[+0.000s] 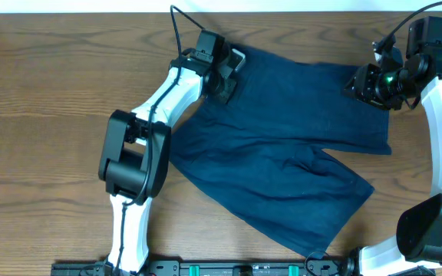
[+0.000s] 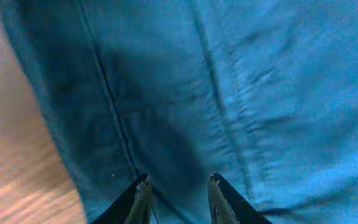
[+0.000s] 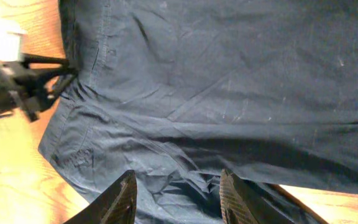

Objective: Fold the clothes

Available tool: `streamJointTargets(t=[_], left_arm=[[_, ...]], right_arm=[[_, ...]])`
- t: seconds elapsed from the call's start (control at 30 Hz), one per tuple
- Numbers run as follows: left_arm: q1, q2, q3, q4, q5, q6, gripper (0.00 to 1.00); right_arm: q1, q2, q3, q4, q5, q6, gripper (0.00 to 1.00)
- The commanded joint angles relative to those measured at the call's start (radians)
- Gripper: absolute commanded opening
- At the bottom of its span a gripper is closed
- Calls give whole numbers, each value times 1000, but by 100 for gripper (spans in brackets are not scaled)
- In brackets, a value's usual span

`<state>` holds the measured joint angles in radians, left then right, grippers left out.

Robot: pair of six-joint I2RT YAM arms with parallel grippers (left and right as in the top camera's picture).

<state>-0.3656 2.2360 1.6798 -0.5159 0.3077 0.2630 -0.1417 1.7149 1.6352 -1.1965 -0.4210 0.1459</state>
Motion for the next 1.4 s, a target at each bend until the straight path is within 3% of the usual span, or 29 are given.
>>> streamJointTargets(t=[0.0,0.1,0.23,0.3,0.4,0.53,0.7,0.83,1.0,1.27,1.37], left_arm=[[1,77,1,-18,-12,10,32],[14,85,-2,-32,-55,-18,28],[73,85,-2,-43,-264,-168,23],[125,85,-2,-70,-298,-194,23],[232,85,-2,-130,-291,-242,22],[348,64,-2,-211,-142,-232,21],[376,-5,-2,-255,-113,-216,23],[371,-102,-2,-270,-113,-216,28],[370,-249,-2,-342,-113,-216,36],[369,-437,-2,-510,-107,-240,44],[369,-454,-2,-601,-75,-242,44]], right_arm=[[5,-13,5,-8,2,11,42],[5,-13,5,-12,2,11,42],[5,-13,5,-11,3,10,42],[5,-13,5,-12,3,10,42],[5,-13,5,-11,7,-7,43],[12,-13,-16,19,41,-33,45],[57,-11,-130,114,40,-40,46],[112,-11,-282,201,40,-58,55],[158,-11,-492,372,40,-45,57],[164,-11,-776,781,51,14,43],[164,-11,-872,929,50,48,42]])
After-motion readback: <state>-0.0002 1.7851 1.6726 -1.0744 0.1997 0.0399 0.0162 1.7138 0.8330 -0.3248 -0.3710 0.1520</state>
